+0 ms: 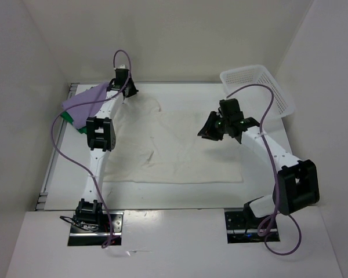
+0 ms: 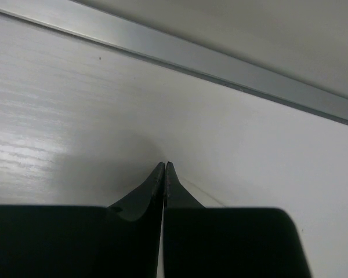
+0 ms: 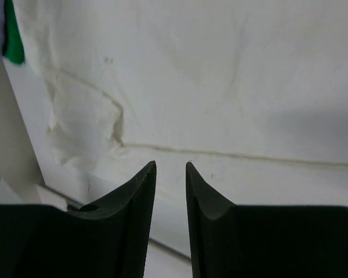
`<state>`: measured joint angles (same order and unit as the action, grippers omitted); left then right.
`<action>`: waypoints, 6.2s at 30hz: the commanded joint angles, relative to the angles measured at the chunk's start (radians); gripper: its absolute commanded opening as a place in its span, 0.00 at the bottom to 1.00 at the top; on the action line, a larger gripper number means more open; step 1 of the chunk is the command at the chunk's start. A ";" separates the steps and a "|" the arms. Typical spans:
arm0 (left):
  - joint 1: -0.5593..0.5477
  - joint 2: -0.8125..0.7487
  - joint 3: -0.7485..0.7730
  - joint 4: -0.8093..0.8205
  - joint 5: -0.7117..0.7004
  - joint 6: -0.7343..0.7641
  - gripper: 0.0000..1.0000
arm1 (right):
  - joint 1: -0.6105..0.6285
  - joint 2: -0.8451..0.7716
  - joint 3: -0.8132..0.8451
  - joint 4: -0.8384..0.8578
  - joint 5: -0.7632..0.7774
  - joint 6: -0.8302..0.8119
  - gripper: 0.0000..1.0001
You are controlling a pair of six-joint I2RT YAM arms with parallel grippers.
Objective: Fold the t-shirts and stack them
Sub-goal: Grap the side of the flattened tshirt closest away from the robot with both arms, then fold the other side of the tshirt into a rectangle
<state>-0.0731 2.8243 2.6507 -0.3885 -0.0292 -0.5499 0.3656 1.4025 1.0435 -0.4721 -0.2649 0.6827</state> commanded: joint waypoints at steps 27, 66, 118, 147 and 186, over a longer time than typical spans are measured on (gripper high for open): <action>-0.057 -0.396 -0.428 0.172 0.163 -0.050 0.00 | -0.248 0.722 0.659 0.035 0.851 -0.136 0.38; -0.057 -0.594 -0.687 0.286 0.212 -0.070 0.00 | -0.194 0.983 0.914 -0.212 0.970 -0.078 0.13; 0.144 -1.717 -1.683 0.054 0.362 -0.041 0.00 | -0.234 0.272 0.108 -0.027 0.635 -0.163 0.10; 0.144 -1.645 -1.693 0.103 0.380 -0.030 0.00 | -0.267 0.498 0.214 0.047 0.598 -0.038 0.29; 0.144 -1.626 -1.680 0.137 0.391 -0.039 0.00 | -0.295 0.384 0.173 -0.005 0.593 -0.115 0.26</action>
<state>0.0677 1.1961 0.9508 -0.3031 0.3397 -0.6029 0.0795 1.7630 1.2190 -0.4885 0.3408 0.5812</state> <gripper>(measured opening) 0.004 0.246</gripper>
